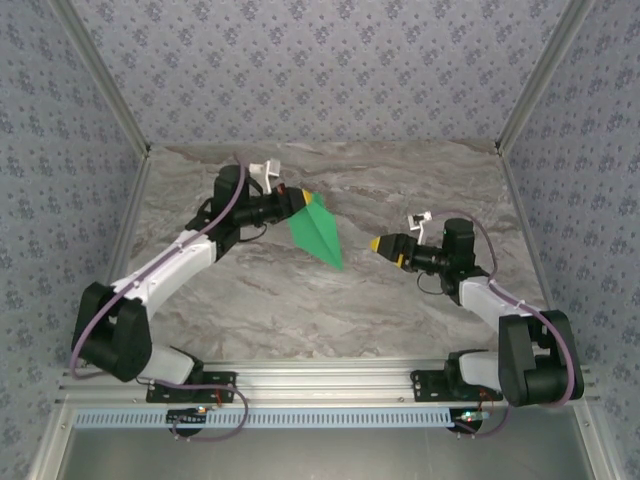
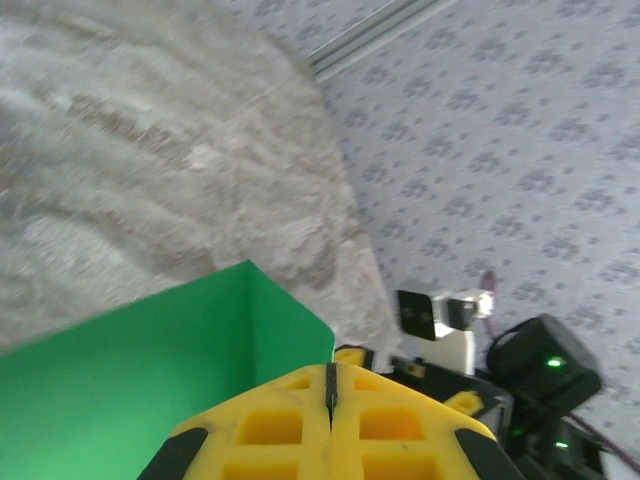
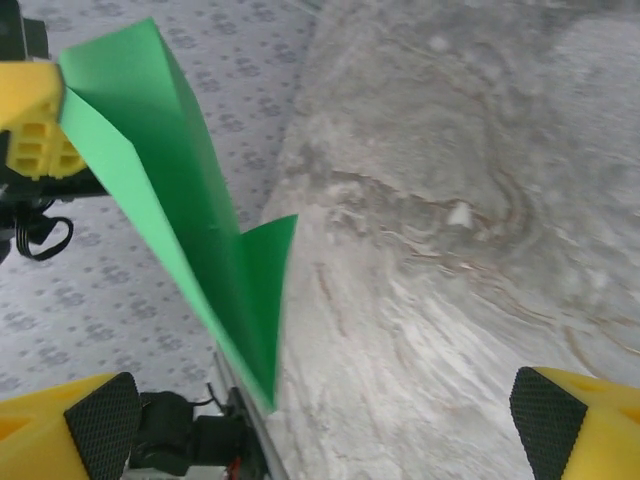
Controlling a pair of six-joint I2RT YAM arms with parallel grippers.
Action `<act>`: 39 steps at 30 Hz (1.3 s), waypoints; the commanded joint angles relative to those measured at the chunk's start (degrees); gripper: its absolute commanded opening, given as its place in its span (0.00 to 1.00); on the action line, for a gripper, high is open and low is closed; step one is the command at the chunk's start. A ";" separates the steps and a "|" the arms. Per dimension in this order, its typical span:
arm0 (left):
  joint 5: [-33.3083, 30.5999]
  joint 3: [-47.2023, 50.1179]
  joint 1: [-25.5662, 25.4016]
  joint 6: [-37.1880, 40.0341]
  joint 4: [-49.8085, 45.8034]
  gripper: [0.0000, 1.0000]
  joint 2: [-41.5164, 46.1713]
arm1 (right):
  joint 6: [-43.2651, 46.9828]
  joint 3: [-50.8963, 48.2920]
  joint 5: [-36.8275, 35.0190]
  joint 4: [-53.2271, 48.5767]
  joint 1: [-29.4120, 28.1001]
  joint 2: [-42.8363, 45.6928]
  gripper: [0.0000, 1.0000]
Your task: Fold a paper plane with a square sheet of paper (fold left side to right side)
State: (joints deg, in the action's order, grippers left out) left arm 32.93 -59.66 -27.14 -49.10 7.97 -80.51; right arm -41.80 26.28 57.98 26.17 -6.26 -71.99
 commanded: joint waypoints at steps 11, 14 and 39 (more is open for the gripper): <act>8.19 -8.21 -1.26 -2.82 1.99 0.00 4.55 | -15.84 6.62 3.02 24.42 -10.51 -3.90 1.00; 9.50 -8.48 -1.94 -3.44 3.37 0.00 4.53 | -18.65 8.81 1.72 28.30 -13.07 -6.40 0.99; 5.73 -5.89 -0.82 3.67 -6.44 0.34 5.31 | 5.18 16.04 -3.82 -9.87 -18.19 3.81 0.25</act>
State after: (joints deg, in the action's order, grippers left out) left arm 40.49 -65.69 -28.99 -48.75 5.37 -76.79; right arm -46.17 39.29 56.66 30.17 -23.99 -70.74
